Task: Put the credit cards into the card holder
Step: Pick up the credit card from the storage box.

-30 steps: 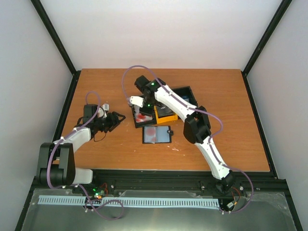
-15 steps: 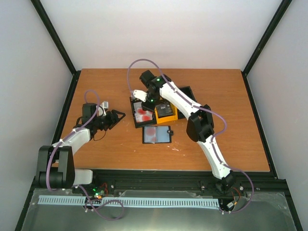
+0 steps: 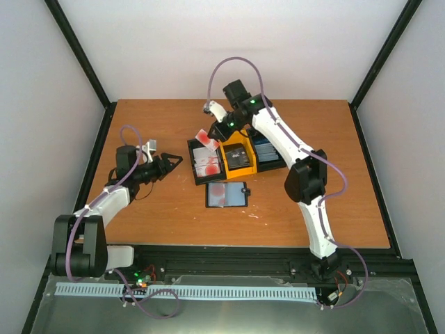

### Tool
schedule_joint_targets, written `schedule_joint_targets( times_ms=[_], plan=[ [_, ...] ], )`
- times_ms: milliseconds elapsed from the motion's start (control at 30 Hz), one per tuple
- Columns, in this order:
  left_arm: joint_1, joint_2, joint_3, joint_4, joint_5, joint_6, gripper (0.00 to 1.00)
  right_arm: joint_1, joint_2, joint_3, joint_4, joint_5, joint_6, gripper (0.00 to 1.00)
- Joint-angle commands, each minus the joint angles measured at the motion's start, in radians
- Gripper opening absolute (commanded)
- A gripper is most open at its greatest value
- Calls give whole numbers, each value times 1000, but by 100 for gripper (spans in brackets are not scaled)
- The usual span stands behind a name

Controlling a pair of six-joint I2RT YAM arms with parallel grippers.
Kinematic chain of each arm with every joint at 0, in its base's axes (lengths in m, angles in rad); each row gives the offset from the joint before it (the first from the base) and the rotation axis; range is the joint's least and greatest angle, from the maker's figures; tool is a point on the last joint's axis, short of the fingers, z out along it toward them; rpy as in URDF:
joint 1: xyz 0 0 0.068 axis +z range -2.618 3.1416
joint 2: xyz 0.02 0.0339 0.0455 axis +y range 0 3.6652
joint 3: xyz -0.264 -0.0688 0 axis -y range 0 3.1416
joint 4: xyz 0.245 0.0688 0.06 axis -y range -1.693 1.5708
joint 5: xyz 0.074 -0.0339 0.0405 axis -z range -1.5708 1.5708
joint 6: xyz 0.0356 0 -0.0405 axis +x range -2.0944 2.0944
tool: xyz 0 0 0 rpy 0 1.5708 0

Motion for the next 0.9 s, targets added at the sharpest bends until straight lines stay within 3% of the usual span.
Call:
schedule_joint_targets(
  times_ms=[0,400,633,867],
  plan=[
    [0,-21,13,105,53,-28,64,-51,-49,-73,143,-125,304,3],
    [-48,46,73,137,89,-71,67,-100,-239,-525,514,-218,924,3],
    [-95,109,110,160,108,-93,68,-115,-371,-888,928,-363,1361,3],
    [-117,179,157,243,212,-172,72,-115,-446,-996,1048,-364,1474,3]
  ],
)
